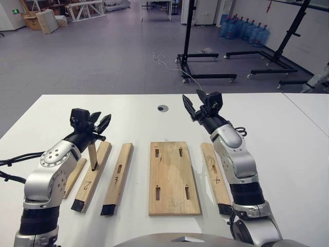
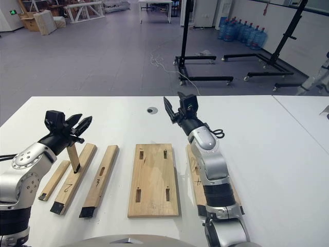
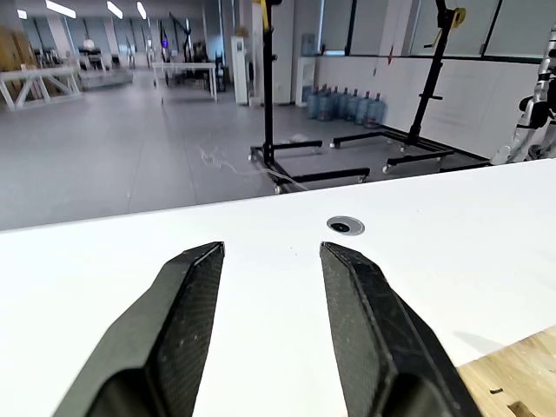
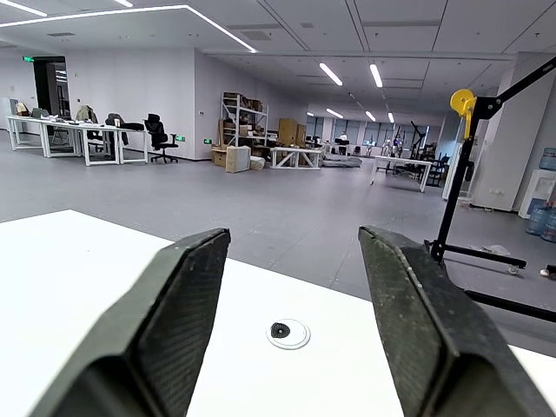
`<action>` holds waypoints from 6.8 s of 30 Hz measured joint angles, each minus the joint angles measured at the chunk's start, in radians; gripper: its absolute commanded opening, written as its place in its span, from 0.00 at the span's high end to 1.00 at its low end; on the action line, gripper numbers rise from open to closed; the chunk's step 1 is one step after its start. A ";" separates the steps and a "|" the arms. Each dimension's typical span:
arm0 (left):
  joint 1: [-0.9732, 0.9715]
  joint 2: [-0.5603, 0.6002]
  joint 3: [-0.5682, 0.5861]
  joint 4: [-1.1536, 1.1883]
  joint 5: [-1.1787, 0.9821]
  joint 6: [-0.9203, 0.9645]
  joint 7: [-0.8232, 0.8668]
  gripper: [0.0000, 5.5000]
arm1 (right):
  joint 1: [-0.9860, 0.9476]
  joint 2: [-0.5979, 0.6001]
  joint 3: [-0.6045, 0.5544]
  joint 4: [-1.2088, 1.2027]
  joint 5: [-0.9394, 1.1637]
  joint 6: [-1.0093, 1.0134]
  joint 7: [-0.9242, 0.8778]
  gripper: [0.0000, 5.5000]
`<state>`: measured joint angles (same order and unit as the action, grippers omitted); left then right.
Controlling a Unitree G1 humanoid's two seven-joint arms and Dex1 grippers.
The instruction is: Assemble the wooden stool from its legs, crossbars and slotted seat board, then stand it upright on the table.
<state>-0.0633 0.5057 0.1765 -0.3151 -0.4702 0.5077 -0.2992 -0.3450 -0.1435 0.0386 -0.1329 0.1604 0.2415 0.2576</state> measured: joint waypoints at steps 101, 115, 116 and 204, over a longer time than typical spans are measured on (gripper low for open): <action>0.381 -0.125 0.241 -0.237 -0.210 -0.005 -0.203 0.63 | -0.082 -0.095 -0.247 0.002 0.656 0.455 0.359 0.41; 0.197 -0.065 0.054 -0.207 -0.549 0.088 -0.481 0.63 | -0.158 -0.093 -0.196 0.124 0.961 0.738 0.644 0.13; 0.195 -0.058 0.054 -0.203 -0.552 0.093 -0.485 0.63 | -0.158 -0.085 -0.193 0.117 0.961 0.737 0.644 0.13; 0.317 -0.076 0.055 -0.127 -0.508 0.056 -0.405 0.38 | -0.290 -0.379 -0.044 0.676 0.390 0.003 1.342 0.63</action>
<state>0.2536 0.4297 0.2310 -0.4422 -0.9784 0.5642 -0.7038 -0.6354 -0.5223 -0.0052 0.5435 0.5503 0.2441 1.5992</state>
